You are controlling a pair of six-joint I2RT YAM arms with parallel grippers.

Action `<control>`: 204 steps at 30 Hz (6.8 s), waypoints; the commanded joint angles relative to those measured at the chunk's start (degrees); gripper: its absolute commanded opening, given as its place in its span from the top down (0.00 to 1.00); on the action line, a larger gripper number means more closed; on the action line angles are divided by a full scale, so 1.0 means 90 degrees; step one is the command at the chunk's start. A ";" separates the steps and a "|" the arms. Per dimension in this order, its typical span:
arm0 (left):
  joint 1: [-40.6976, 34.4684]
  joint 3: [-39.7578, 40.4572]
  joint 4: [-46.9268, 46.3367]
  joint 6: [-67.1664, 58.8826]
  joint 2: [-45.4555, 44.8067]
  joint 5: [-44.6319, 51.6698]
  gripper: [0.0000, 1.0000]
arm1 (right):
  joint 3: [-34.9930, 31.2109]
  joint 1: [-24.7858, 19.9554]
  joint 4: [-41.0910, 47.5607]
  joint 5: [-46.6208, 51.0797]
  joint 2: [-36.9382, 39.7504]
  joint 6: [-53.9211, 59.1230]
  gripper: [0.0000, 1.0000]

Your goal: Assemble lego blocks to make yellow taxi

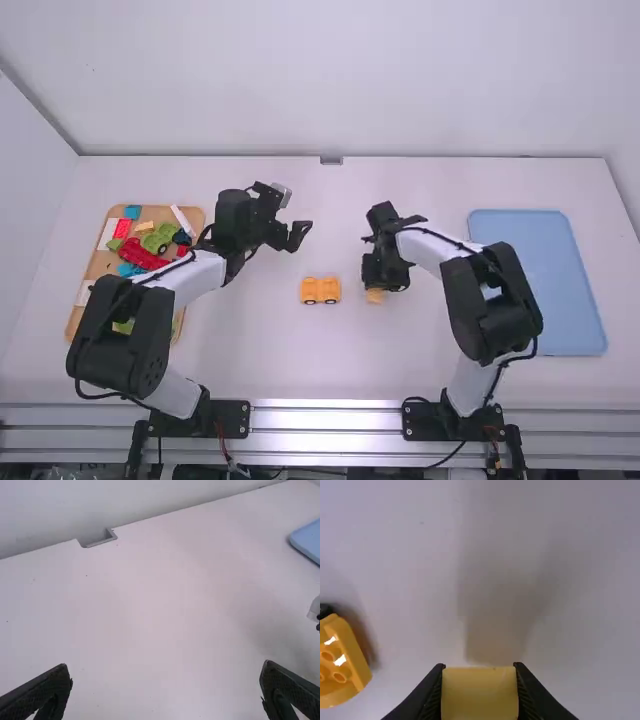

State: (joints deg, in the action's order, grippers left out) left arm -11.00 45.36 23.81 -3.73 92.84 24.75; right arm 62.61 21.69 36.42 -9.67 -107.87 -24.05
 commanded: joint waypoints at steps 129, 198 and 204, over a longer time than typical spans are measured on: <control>0.0015 0.0036 -0.0884 -0.0704 -0.0148 0.0359 0.01 | 0.2577 -0.1819 -0.0308 -0.0962 0.1321 0.6972 0.01; -0.0231 -0.0918 -0.1620 -0.5780 0.0549 0.3852 0.01 | 0.0833 -0.1819 0.0979 -0.4447 -0.2348 1.5798 0.62; -0.0277 -0.1389 -0.0612 -0.4991 0.0549 0.3252 0.01 | 0.0831 -0.1688 0.0996 -0.4425 -0.2348 1.5798 0.73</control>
State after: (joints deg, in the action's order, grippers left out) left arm -13.08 34.26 17.72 -52.95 97.67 56.21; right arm 70.57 5.67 45.21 -50.22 -128.51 118.41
